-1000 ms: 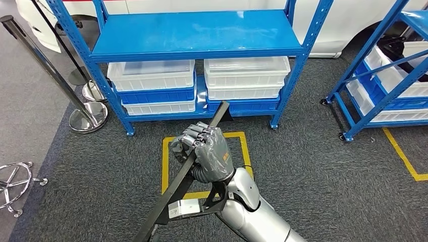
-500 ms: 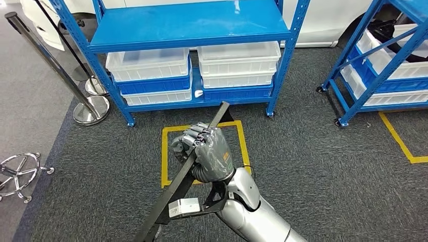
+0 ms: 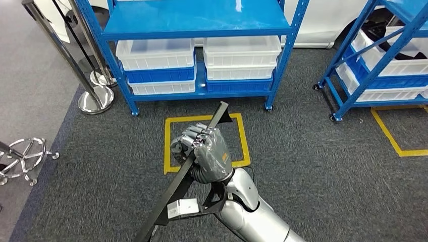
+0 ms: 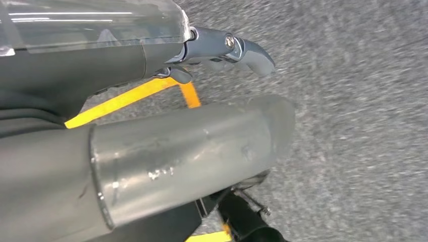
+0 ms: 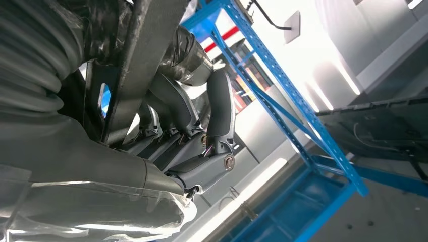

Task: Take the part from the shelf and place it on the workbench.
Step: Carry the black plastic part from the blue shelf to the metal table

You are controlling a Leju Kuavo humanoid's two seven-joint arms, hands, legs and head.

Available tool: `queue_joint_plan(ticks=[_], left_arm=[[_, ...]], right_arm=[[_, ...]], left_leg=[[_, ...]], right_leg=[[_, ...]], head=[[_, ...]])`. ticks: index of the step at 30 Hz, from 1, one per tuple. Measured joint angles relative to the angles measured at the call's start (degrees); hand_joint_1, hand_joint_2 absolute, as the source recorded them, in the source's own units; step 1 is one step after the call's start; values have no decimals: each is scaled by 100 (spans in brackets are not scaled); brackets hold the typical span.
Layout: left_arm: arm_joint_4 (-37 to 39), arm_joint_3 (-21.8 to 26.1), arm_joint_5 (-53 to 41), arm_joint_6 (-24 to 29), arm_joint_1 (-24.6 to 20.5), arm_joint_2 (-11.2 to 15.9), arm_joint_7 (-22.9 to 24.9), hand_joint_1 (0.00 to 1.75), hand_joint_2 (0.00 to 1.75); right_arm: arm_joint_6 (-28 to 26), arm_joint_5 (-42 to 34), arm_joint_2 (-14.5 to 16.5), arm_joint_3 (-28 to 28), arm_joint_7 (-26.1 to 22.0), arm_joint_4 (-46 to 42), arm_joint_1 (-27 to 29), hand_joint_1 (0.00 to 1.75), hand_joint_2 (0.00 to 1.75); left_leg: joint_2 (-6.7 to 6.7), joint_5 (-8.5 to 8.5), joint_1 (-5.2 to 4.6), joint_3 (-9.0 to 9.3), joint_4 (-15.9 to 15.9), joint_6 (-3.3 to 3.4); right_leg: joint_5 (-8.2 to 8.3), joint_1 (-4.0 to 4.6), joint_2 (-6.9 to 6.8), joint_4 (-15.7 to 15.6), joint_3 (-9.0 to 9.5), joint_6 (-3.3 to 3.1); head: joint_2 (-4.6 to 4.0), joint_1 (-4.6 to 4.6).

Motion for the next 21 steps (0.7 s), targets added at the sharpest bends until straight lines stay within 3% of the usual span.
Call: queue_joint_plan(ticks=[2,3,4,5,7,9,10,11,12,14,15,16,17,19,21], left_arm=[[0,0,-9,-1,2,0,3,0,0],[0,0,-13,-1,0,0,4,0,0],[0,0,-17,-1,-1,0,4,0,0],[0,0,-20,-1,-2,0,5,0,0],[0,0,-24,2,-6,1,4,0,0],[0,0,-27,4,-4,1,4,0,0],[0,0,-28,4,4,1,7,0,0],[0,0,-28,3,13,2,9,0,0],[0,0,-29,2,20,2,12,0,0],[0,-1,-37,-2,23,2,12,0,0],[0,-2,-40,-3,20,2,12,0,0],[0,-2,-43,-5,18,2,12,0,0],[0,-2,-43,-6,18,3,12,0,0],[0,-2,-44,-7,9,4,12,0,0],[0,-3,-45,-8,-16,4,10,0,0]], right_arm=[[1,0,-5,0,0,11,-1,175,175],[2,0,-6,0,0,16,-4,175,175],[2,1,-3,0,0,17,-11,175,175],[3,3,5,0,1,17,-21,175,175],[4,9,20,0,1,17,-43,175,175],[5,11,24,0,1,26,-51,175,175],[5,11,26,0,1,31,-53,175,175],[6,11,30,0,2,35,-56,175,175],[7,11,35,0,2,39,-58,175,175],[8,11,44,0,2,42,-61,175,175],[9,11,44,0,2,47,-60,175,175],[9,11,44,0,2,54,-60,175,175],[9,11,44,0,2,60,-60,175,175],[8,15,47,0,2,67,-62,175,175],[7,19,56,0,2,68,-70,175,175]], left_leg=[[6,128,3,-242,74,-30],[5,182,6,-356,123,-51],[0,229,2,-458,175,-80],[-5,273,0,-537,222,-113],[-11,373,-1,-618,259,-189],[-14,467,30,-651,237,-272],[-20,399,49,-684,271,-310],[-27,218,62,-738,387,-341],[-34,-68,72,-809,616,-365],[-37,-653,74,-952,1304,-398],[-37,-776,74,-978,1633,-405],[-37,-746,73,-940,1839,-404],[-38,-603,71,-814,1866,-396],[-43,-345,58,-271,1337,-349],[-50,-467,24,354,468,-281]], right_leg=[[245,-30,-1,160,182,24],[390,-47,-2,-41,421,28],[393,-52,-2,-402,732,27],[295,-47,2,-824,1043,14],[51,-11,8,-1385,1379,-26],[103,12,-1,-1478,1350,-104],[172,13,-12,-1487,1298,-156],[249,7,-25,-1501,1232,-208],[330,1,-36,-1510,1147,-245],[483,18,-39,-1504,958,-278],[561,30,-40,-1498,855,-279],[638,40,-41,-1489,750,-277],[711,48,-41,-1478,644,-271],[844,53,-40,-1448,467,-249],[962,56,-39,-1436,377,-202]], head=[[0,-1],[0,-1],[0,0],[0,-3],[0,-5],[0,-4],[0,-6],[0,-7],[0,-7],[0,-9],[0,-9],[0,-9],[0,-9],[0,-9],[0,-9]])
